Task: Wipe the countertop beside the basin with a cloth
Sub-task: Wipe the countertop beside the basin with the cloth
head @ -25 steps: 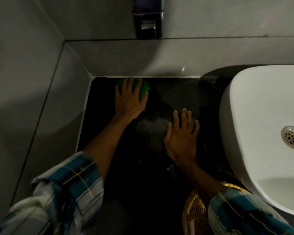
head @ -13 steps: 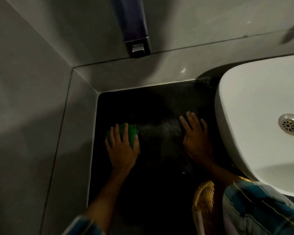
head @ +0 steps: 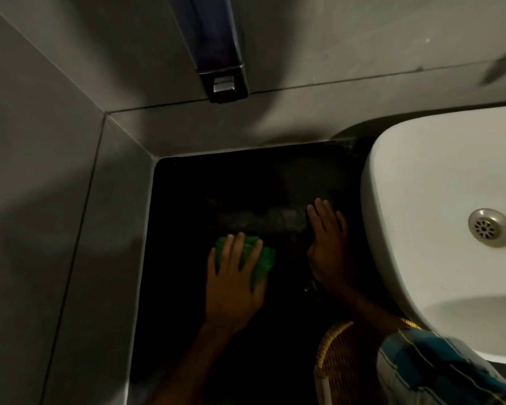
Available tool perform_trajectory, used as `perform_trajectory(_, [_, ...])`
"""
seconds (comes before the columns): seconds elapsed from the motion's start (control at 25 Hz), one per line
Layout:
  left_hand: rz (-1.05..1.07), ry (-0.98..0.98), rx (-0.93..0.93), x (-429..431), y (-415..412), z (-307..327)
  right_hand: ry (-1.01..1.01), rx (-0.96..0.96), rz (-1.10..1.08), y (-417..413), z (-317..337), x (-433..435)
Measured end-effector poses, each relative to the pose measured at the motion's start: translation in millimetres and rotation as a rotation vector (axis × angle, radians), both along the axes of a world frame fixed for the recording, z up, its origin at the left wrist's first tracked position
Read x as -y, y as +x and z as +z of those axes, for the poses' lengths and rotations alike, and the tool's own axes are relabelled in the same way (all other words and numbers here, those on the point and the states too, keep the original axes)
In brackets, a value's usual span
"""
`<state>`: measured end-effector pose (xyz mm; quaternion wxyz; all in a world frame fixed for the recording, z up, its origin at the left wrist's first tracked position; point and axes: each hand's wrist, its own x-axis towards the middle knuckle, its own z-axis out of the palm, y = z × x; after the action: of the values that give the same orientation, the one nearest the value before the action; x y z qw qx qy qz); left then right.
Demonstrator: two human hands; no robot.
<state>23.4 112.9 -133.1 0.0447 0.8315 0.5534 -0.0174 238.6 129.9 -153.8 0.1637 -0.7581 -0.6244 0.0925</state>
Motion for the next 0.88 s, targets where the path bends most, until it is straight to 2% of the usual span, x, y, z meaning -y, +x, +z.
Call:
perform_trajectory(0.08, [0.177,0.041,-0.001,-49.3,-8.7,-1.6,-0.002,0.014,-0.014,0.2,-0.8,-0.8])
perform_trajectory(0.16, [0.261,0.046,-0.007,-101.1,6.6,-1.0,-0.009,0.021,-0.019,-0.8,0.7,-0.6])
perform_trajectory(0.28, [0.186,0.015,-0.003,-139.1,44.6,-3.4,0.005,0.027,-0.019,-2.2,2.3,-0.3])
perform_trajectory(0.44, [0.149,-0.082,0.003,-139.2,49.4,7.8,-0.022,0.076,0.02,-1.5,0.3,2.1])
perform_trajectory(0.56, [0.144,-0.114,0.099,-80.8,54.1,45.8,-0.081,0.042,0.024,0.3,6.7,2.2])
perform_trajectory(0.68, [0.097,-0.217,0.265,16.6,45.5,84.0,-0.189,-0.161,0.036,-7.8,36.4,9.9])
perform_trajectory(0.76, [0.17,-0.374,0.37,75.3,32.1,95.5,-0.216,-0.345,0.066,-14.1,62.7,42.9])
perform_trajectory(0.88, [0.205,-0.483,0.456,141.3,37.6,97.7,-0.221,-0.452,0.26,-3.6,106.0,130.4])
